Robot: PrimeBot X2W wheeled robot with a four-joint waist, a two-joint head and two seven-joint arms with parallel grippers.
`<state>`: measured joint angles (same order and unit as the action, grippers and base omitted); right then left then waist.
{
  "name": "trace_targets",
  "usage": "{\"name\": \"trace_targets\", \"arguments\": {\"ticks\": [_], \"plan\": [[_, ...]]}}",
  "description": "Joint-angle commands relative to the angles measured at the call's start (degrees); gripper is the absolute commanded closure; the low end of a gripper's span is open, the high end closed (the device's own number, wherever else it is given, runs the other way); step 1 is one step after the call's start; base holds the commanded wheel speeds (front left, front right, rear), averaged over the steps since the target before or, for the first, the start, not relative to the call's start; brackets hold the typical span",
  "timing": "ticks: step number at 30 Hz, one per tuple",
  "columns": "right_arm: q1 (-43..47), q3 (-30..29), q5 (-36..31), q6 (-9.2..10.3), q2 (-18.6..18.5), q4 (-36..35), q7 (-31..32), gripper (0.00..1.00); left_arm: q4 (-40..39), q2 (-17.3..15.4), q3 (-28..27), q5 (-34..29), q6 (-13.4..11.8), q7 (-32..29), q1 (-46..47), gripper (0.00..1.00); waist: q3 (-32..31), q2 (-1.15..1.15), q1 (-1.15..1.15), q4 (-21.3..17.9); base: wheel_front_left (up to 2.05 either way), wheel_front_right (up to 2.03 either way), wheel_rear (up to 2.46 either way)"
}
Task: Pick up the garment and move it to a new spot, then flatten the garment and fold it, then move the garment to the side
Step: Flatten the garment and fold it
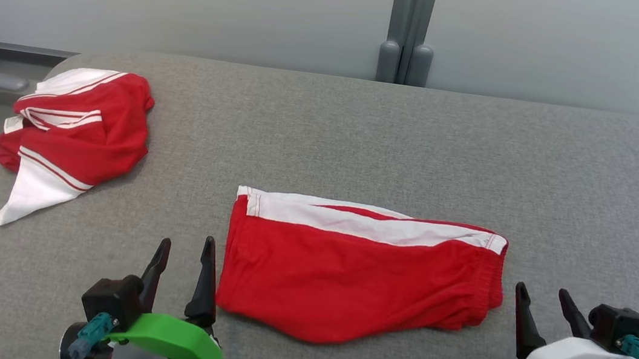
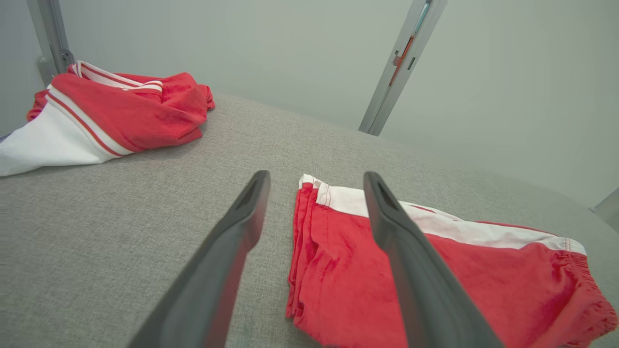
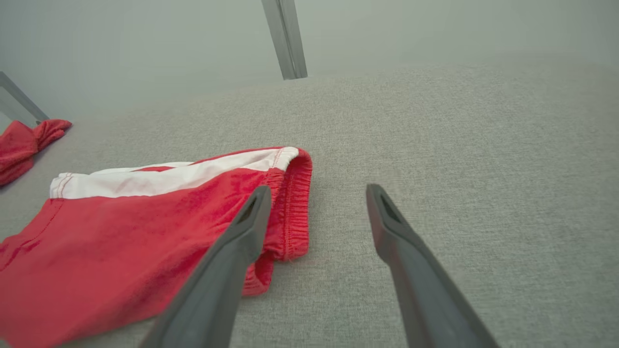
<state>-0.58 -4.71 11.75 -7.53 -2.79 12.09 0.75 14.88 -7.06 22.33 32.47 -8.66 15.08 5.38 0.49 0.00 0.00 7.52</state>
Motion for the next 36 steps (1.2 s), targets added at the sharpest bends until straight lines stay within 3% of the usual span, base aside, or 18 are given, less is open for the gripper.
{"name": "trace_targets", "arguments": {"ticks": [1,8,16,25,26,28,29,36], "plan": [[-1.6,0.1,-1.3,0.08,-0.2,1.0,0.8,0.0,-0.7,-0.2,-0.1,-0.6,-0.4,0.1,-1.1,0.0,0.3,0.0,0.0,1.3,0.0,0.0,0.0],[-7.6,1.3,-4.6,0.09,-0.3,8.0,6.2,0.0,-3.5,0.0,0.5,-1.7,-0.9,0.1,-2.1,0.0,1.5,0.0,0.0,3.8,0.0,0.0,0.0],[-11.9,-2.1,-8.4,0.08,-0.2,17.3,11.4,0.0,-5.7,0.5,0.9,-2.1,-1.6,0.1,-2.7,0.0,2.3,0.0,0.0,6.5,0.0,0.0,0.0],[-16.2,1.2,-2.0,0.03,-0.1,26.5,13.9,0.0,-6.2,0.6,0.5,-2.2,-1.8,0.1,-1.8,0.0,3.4,0.0,0.0,7.1,0.0,0.0,0.0],[-16.9,2.1,-1.0,0.03,0.1,27.3,14.0,0.52,-6.2,0.7,0.5,-2.3,-1.8,0.1,-1.7,0.0,3.6,0.0,0.0,7.0,0.0,0.0,0.0],[-18.0,3.6,0.4,0.02,0.2,28.9,14.3,0.73,-6.2,0.8,0.5,-2.4,-1.6,0.1,-1.4,0.0,3.8,0.0,0.0,6.8,0.0,0.0,0.0],[-18.4,4.1,0.8,0.02,0.2,29.4,14.3,1.0,-6.2,0.9,0.6,-2.5,-1.6,0.1,-1.3,0.0,3.8,0.0,0.0,6.7,0.0,0.0,0.0],[-21.3,6.5,4.2,0.05,-0.6,31.5,13.4,1.0,-6.1,1.0,0.4,-2.8,-1.4,0.1,-1.1,0.0,3.8,0.0,0.0,3.7,0.0,0.0,0.0]]}}
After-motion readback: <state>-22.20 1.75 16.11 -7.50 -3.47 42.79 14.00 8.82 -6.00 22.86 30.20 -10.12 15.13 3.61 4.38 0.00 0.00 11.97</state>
